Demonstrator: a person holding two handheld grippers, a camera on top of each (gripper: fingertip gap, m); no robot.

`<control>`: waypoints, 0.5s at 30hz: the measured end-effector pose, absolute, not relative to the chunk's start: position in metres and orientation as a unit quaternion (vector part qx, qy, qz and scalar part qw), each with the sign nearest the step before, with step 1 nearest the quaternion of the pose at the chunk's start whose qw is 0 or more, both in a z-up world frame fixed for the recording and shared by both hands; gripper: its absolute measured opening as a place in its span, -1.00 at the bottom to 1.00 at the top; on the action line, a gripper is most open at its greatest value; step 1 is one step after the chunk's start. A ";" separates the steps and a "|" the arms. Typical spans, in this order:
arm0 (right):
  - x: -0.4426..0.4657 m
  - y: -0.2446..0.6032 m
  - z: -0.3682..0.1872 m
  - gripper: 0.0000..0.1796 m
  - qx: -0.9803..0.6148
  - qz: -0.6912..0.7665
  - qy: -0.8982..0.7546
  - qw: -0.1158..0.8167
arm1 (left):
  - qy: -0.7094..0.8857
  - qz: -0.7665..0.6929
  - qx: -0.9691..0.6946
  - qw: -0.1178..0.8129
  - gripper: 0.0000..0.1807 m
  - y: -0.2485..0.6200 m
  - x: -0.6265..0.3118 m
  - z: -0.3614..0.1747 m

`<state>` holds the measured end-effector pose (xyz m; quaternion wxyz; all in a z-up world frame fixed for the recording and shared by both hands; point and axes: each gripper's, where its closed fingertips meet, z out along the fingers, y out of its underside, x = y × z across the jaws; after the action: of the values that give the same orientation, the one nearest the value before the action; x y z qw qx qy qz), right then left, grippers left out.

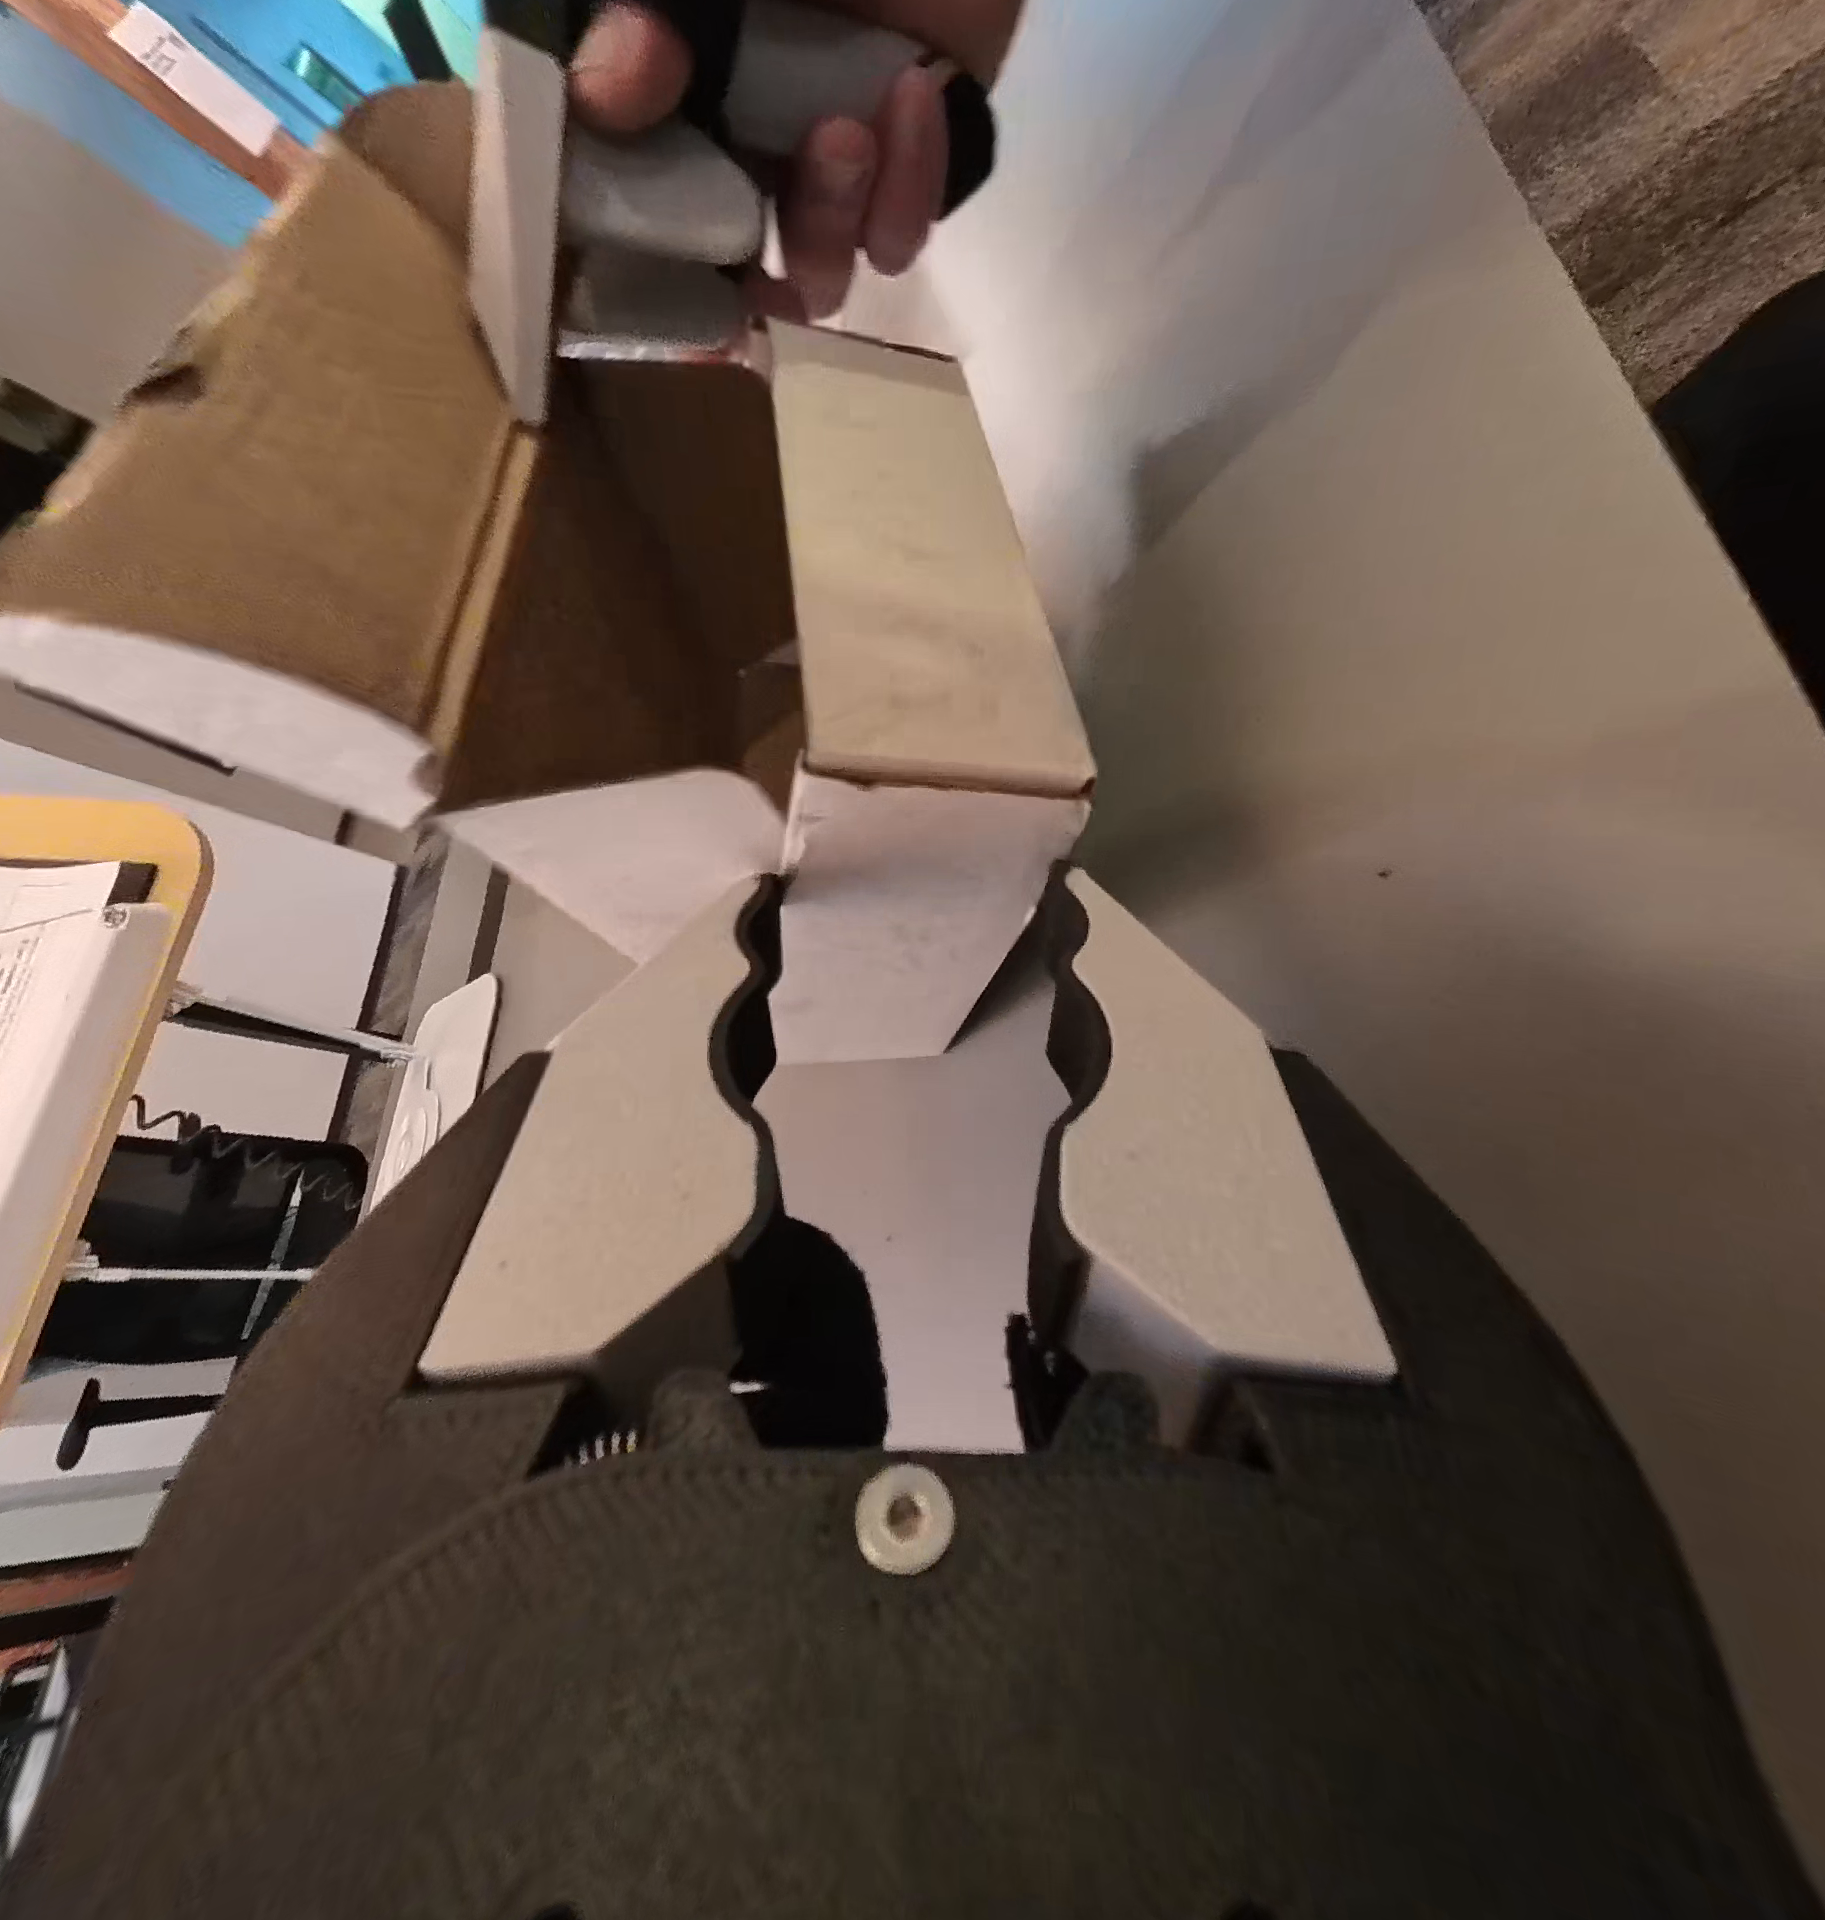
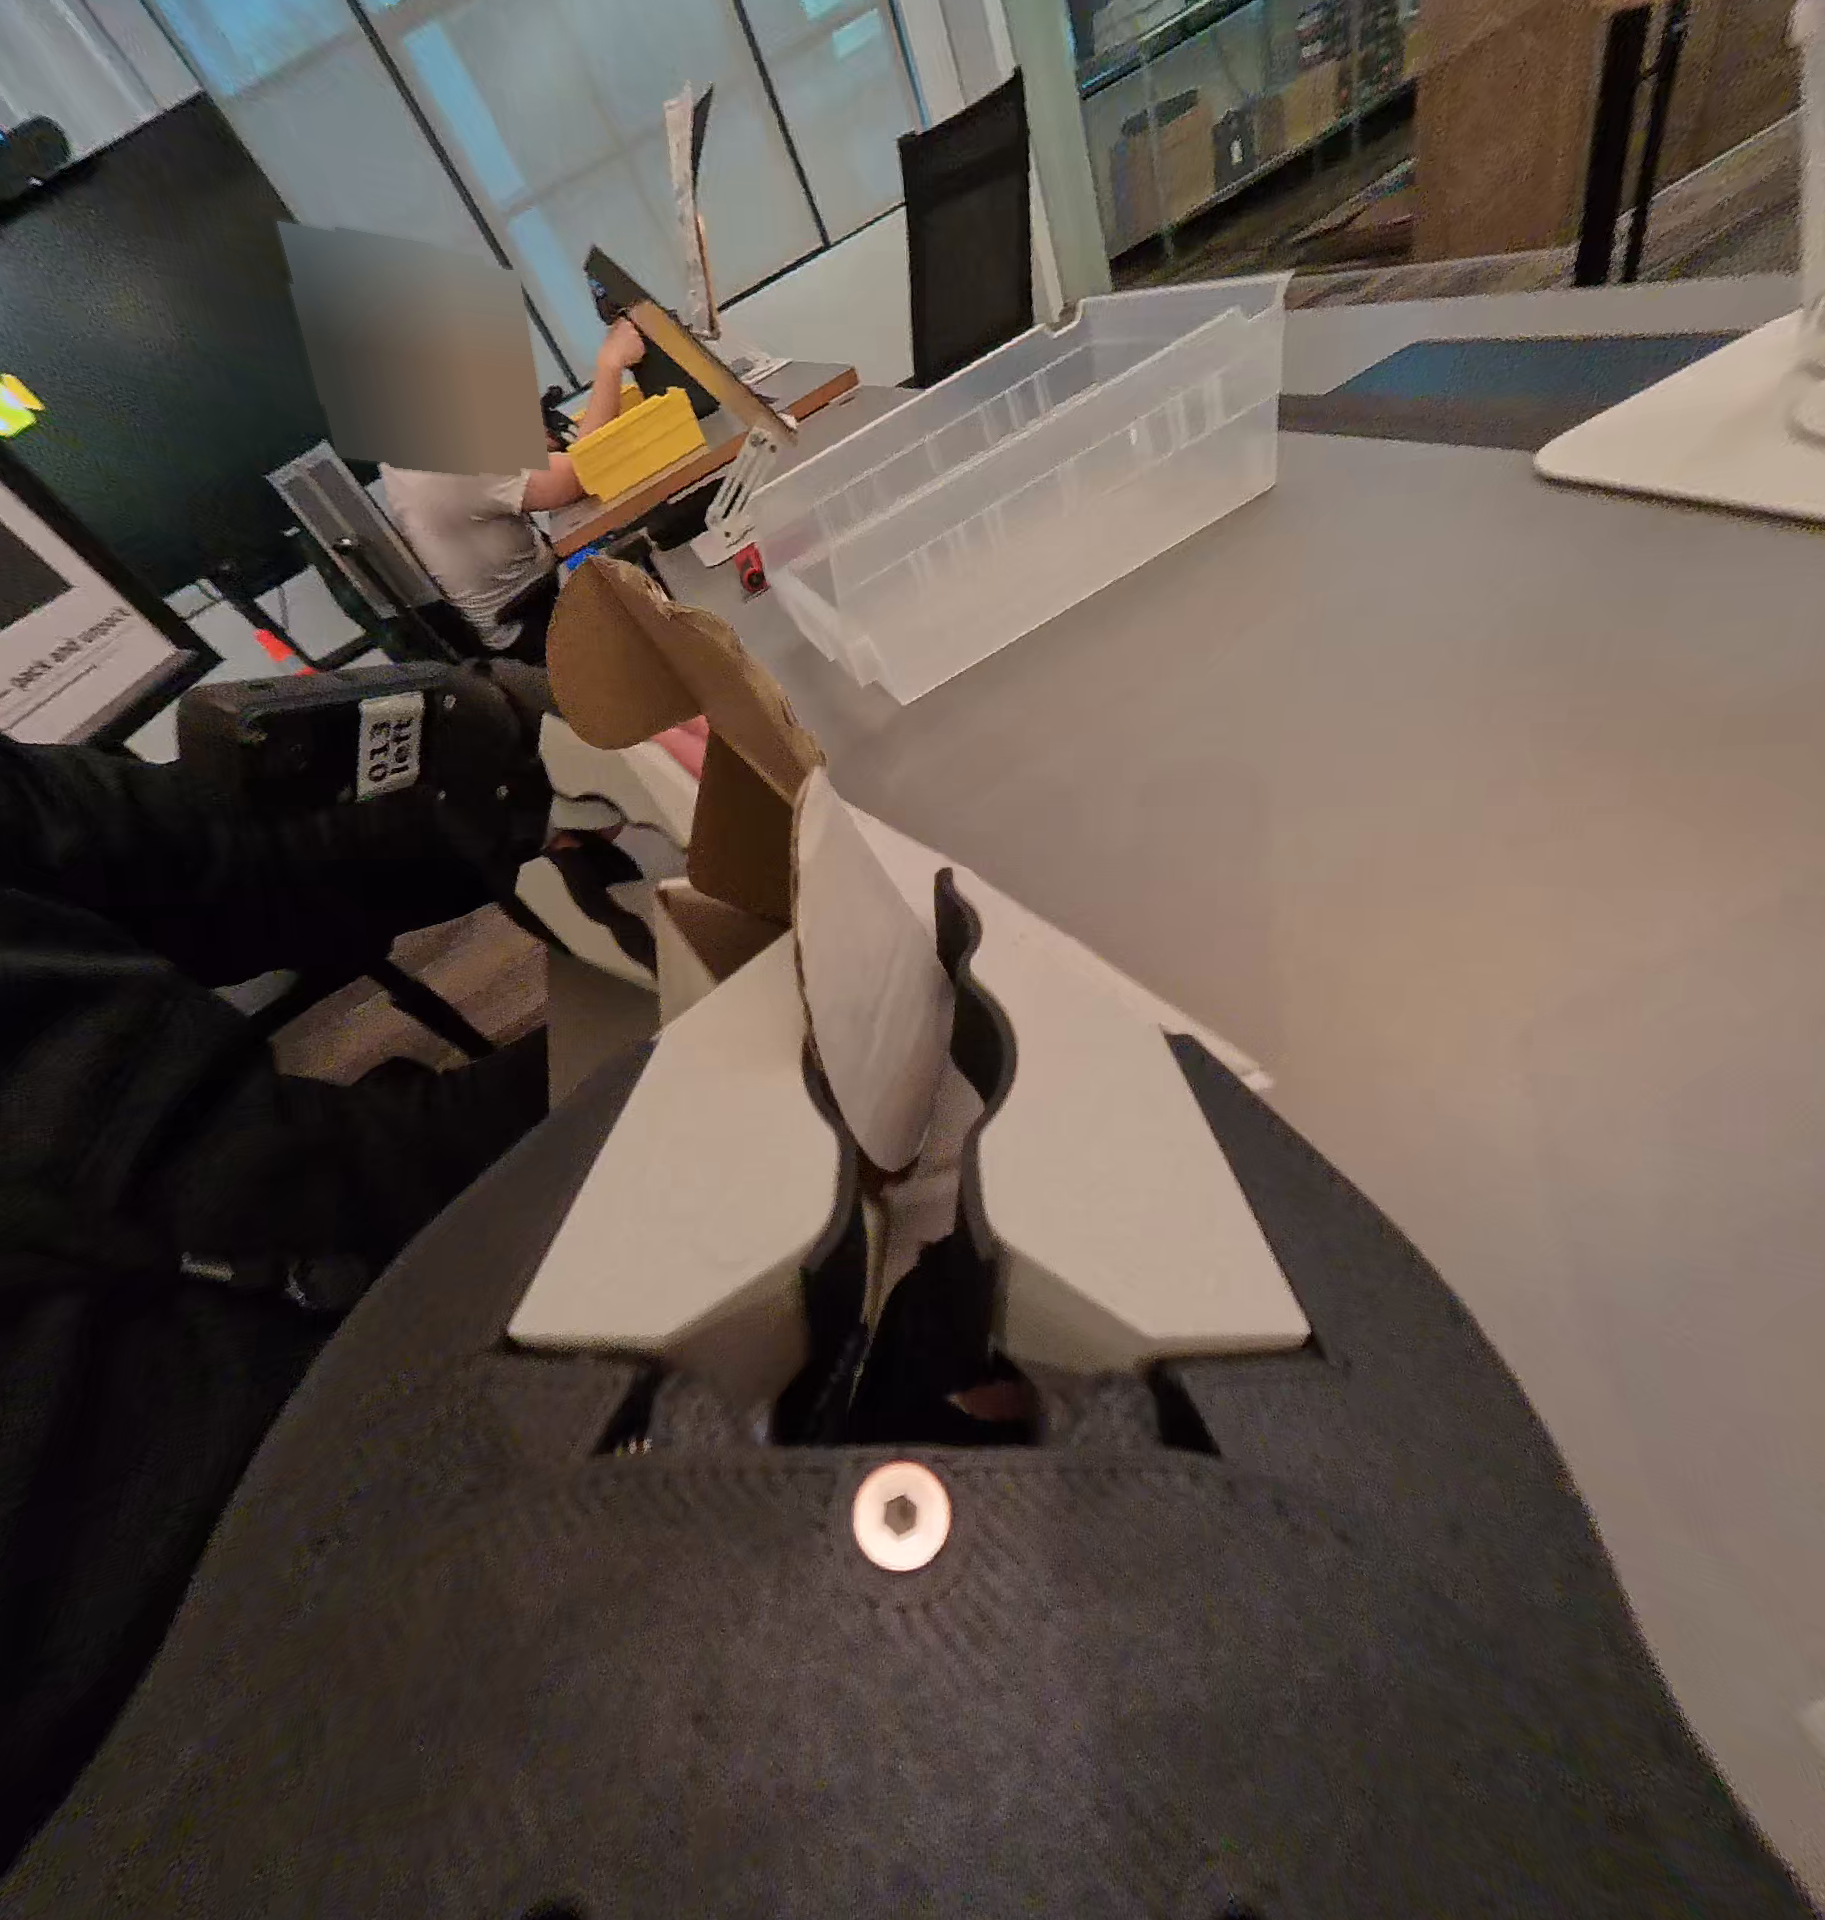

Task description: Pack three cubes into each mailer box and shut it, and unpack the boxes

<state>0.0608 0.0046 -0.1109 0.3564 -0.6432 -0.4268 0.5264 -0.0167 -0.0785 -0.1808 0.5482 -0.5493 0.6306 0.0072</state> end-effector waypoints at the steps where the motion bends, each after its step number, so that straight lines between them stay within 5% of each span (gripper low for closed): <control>1: 0.059 0.008 -0.107 -0.93 -0.644 0.522 -0.427 0.362 | 0.636 0.006 -0.547 0.544 -0.48 -0.081 -0.016 -0.181; 15: 0.031 0.086 -0.112 -0.86 -0.719 0.292 -0.475 0.414 | 0.692 0.029 -0.545 0.473 -0.50 -0.094 -0.003 -0.208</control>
<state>0.0310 0.0865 -0.1117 0.4138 -0.7194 -0.4754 0.2920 -0.0028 -0.0944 -0.2080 0.4725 -0.5447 0.6923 0.0288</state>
